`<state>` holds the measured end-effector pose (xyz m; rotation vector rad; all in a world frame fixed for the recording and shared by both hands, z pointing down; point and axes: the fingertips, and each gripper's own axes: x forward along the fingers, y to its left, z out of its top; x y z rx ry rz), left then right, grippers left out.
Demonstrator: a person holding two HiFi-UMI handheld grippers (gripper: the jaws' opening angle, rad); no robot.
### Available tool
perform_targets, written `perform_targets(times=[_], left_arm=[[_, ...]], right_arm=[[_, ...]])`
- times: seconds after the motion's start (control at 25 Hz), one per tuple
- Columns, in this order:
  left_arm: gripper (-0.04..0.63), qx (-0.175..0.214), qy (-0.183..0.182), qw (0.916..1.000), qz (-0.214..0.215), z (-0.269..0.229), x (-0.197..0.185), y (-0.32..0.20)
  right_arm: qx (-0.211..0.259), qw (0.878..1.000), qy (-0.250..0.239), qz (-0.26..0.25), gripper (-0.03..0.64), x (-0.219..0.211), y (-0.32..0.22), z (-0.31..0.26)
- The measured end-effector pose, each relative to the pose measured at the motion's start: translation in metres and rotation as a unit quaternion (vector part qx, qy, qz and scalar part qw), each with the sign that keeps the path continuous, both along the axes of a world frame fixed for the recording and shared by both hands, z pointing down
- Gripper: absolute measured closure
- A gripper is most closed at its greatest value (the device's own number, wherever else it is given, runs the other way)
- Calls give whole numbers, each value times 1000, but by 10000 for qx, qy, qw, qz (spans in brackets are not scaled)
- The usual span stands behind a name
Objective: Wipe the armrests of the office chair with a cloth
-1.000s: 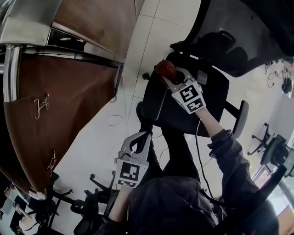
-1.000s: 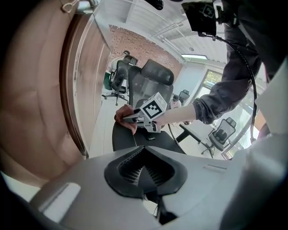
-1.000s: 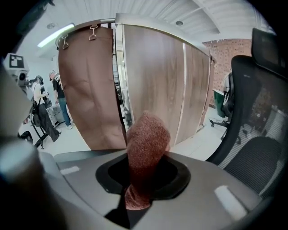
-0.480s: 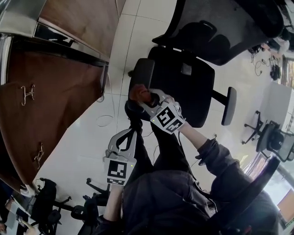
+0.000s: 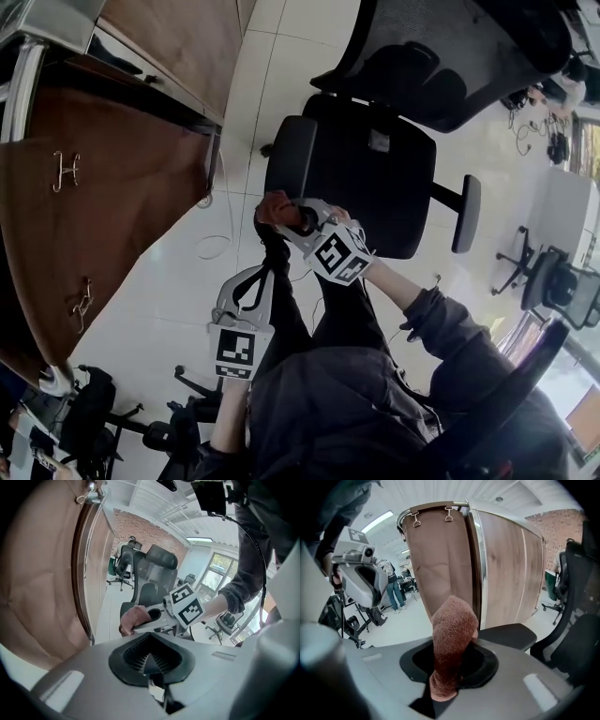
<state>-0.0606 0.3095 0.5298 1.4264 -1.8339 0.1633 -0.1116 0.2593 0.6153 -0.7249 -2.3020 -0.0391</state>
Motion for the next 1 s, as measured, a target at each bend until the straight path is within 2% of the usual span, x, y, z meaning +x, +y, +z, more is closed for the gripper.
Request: perform_targets(times=[0.4, 0.64, 0.84, 1.0], left_arm=[[580, -32, 29, 9998, -198, 2, -5, 13], [580, -49, 36, 9996, -267, 2, -6, 12], [580, -49, 40, 9996, -275, 2, -4, 9], [580, -34, 56, 9998, -212, 2, 1, 7]], right_arm=[[596, 9974, -200, 357, 528, -71, -76, 16], [785, 9947, -255, 612, 527, -105, -111, 24], [855, 9932, -304, 730, 526, -118, -122, 23], [736, 9935, -348, 799, 528, -104, -110, 15]])
